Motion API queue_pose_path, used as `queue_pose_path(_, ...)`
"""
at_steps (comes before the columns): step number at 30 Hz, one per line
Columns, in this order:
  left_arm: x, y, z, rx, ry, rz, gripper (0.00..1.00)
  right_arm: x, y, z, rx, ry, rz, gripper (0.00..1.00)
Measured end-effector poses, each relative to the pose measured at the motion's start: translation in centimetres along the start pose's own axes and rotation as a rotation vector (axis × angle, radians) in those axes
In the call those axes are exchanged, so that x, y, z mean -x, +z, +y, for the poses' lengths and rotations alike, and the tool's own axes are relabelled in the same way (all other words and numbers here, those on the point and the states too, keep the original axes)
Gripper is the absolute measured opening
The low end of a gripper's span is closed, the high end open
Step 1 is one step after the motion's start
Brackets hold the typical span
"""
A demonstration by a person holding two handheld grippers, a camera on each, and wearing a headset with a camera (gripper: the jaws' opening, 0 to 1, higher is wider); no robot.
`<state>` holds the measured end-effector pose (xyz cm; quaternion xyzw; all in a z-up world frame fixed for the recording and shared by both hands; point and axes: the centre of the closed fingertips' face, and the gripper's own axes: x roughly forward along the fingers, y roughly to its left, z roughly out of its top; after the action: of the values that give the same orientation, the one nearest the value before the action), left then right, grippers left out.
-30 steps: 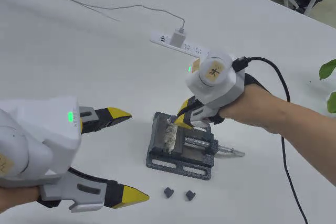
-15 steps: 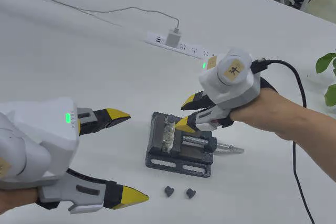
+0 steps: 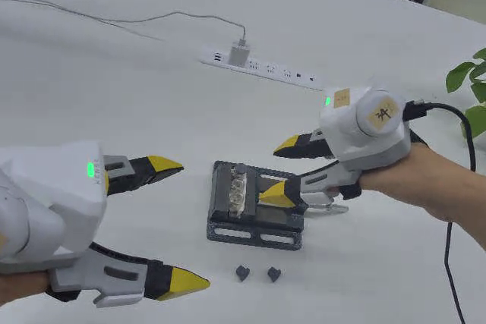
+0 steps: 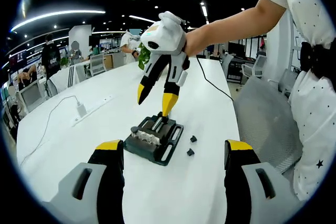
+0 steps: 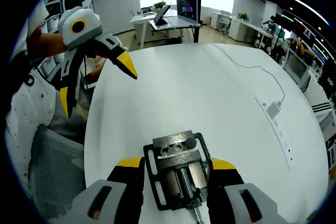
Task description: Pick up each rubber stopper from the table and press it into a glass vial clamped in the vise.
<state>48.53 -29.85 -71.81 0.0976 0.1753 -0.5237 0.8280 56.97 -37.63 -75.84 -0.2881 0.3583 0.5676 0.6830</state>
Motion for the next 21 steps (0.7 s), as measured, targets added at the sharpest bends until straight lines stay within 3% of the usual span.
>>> queue_pose_path(6,-0.2,0.0,-0.3,-0.017,-0.012,0.015,0.78,1.1,-0.5,0.8,-0.021,-0.010,-0.053,0.53)
queue_pose_path(21,-0.6,-0.1,-0.7,-0.059,-0.050,0.066,0.77,4.1,-2.8,3.3,-0.081,-0.043,-0.176,0.63)
